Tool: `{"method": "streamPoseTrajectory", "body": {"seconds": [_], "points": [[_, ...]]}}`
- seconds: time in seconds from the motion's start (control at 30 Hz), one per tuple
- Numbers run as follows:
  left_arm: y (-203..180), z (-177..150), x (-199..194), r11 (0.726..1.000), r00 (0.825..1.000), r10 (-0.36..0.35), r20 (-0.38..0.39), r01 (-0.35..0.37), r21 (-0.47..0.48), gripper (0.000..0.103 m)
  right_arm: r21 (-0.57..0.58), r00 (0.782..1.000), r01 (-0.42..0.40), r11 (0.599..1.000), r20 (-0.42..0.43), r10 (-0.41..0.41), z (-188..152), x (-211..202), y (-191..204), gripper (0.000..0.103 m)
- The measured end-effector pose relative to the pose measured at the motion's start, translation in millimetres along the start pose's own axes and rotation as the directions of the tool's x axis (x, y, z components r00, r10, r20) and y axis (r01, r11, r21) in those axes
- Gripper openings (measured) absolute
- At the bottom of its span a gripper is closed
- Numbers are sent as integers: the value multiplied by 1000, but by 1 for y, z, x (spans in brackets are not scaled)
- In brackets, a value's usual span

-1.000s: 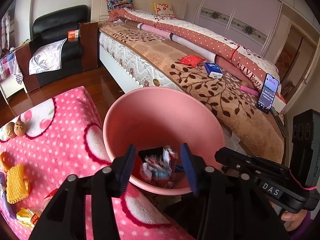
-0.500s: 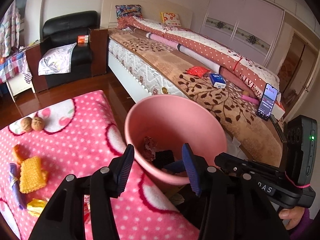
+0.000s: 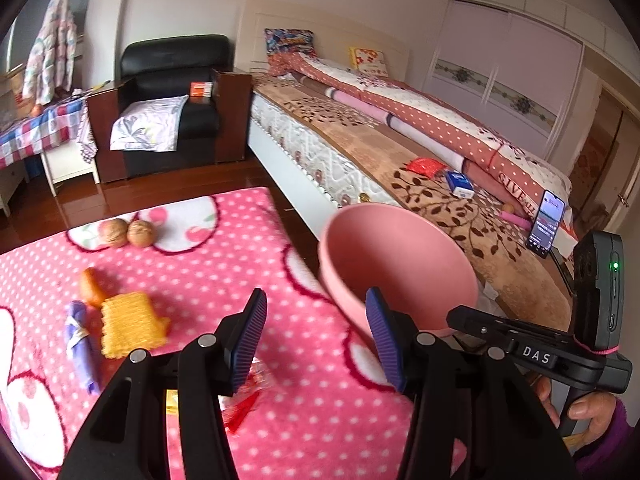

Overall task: Collect trash
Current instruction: 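Move both tools back over the remaining trash on the bedspread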

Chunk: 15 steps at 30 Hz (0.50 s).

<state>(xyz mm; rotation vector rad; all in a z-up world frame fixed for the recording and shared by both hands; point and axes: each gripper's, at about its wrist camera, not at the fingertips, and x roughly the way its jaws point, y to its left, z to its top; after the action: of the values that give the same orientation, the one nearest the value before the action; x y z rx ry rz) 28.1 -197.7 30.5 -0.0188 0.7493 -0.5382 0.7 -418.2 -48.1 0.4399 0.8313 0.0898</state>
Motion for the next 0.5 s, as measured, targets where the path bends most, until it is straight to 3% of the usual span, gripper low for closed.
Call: {"method": "streamPoseTrajectory", "body": {"seconds": [0.5], "points": [[64,-23,-30,989,994,107,22,-104,-102,51,-57,999,-20,998,-34,18,-5,12,36,10]]}}
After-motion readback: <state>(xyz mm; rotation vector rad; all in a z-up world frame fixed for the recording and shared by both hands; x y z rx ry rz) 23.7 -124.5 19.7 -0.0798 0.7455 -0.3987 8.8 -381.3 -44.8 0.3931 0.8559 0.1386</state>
